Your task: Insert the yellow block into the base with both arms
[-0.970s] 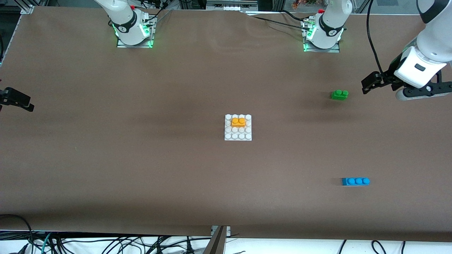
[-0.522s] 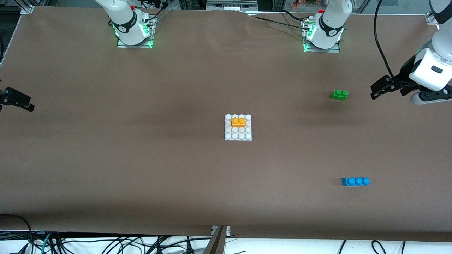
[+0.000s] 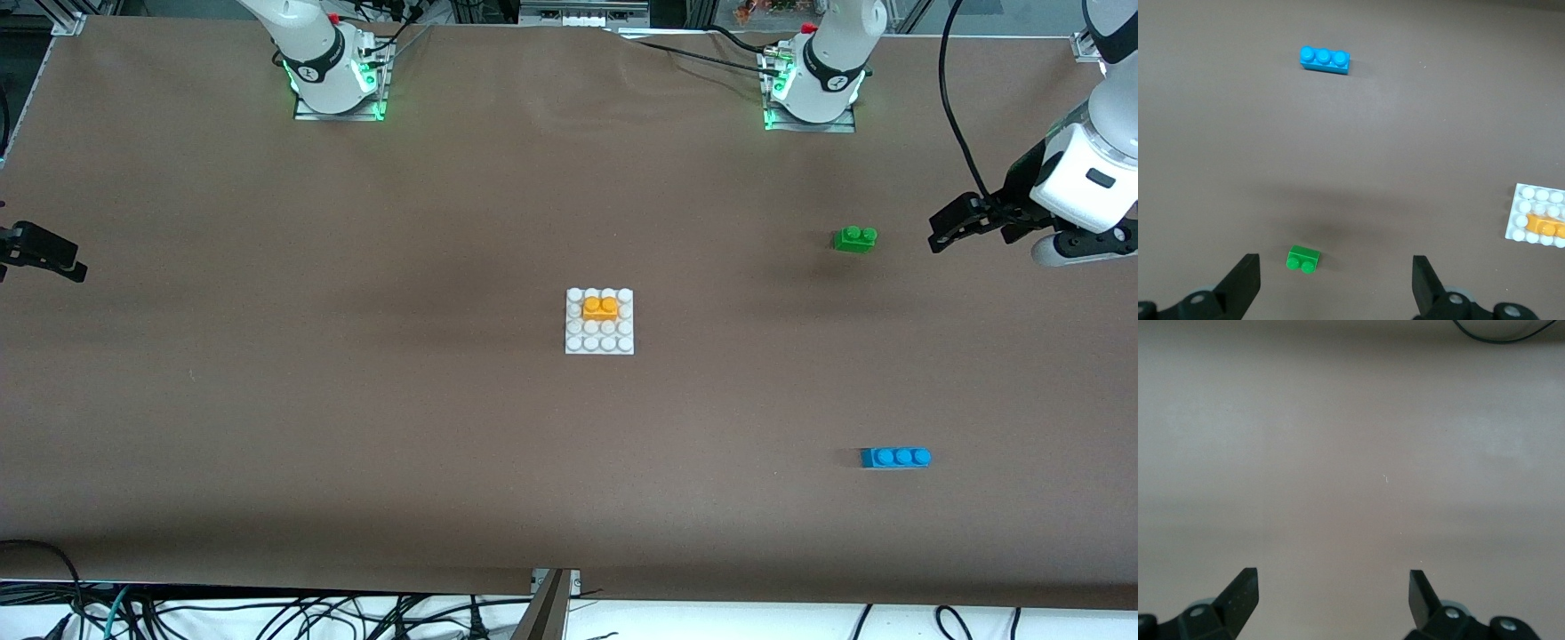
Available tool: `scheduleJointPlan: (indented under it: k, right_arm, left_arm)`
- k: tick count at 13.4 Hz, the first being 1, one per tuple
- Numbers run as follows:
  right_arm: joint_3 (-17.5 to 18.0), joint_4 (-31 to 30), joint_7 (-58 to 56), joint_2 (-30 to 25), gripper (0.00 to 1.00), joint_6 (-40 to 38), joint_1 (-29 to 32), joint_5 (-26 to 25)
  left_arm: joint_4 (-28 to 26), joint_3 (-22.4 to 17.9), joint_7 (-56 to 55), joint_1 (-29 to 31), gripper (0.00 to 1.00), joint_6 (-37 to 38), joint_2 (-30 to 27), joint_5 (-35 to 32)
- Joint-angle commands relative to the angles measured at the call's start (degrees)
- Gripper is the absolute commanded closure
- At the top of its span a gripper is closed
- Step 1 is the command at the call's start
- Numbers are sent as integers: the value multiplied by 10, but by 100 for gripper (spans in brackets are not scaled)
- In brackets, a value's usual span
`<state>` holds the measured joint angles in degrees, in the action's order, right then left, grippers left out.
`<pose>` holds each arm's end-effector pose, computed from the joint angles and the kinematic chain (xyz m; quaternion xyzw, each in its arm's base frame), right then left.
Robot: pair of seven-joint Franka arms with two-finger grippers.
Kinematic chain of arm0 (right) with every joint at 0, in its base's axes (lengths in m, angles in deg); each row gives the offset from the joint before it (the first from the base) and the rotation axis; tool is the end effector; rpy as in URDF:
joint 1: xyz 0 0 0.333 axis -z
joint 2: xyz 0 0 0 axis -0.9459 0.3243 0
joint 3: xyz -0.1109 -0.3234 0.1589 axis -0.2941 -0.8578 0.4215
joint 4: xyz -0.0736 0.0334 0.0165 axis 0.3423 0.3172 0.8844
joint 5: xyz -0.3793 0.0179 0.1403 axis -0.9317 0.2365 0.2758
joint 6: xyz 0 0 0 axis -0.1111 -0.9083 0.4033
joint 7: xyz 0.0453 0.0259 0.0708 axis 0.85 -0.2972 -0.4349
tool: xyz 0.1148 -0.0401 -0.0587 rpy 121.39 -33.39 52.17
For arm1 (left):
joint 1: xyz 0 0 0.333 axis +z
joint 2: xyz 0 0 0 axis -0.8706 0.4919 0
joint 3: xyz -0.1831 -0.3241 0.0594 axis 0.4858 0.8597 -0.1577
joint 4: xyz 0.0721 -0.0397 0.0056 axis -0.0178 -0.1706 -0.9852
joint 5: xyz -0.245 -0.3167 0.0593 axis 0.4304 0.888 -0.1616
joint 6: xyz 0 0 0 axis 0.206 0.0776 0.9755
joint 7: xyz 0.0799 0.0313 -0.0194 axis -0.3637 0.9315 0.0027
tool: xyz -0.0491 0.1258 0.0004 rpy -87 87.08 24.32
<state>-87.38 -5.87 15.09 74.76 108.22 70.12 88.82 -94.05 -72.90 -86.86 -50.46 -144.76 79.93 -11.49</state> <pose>0.6334 -0.0912 0.6107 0.9996 0.0136 0.0222 0.0139 0.5667 -0.0330 0.6125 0.9966 0.0824 0.0013 0.0031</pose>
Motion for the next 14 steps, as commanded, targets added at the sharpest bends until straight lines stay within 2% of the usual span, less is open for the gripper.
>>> scheduleJointPlan:
  k: [1,2,3,14]
  right_arm:
    - [2,9,9,2,0,-9,3,3]
    - [2,9,9,2,0,-9,3,3]
    - [2,9,9,2,0,-9,4,3]
    - [2,7,9,2,0,-9,3,3]
  left_arm:
    - [14,-106,19,-97,0,11,3,8]
    - [10,-149,29,-136,0,11,-1,8]
    - [10,-153,35,-139,0,11,-1,7]
    - [10,-139,15,-141,0,21,5,12]
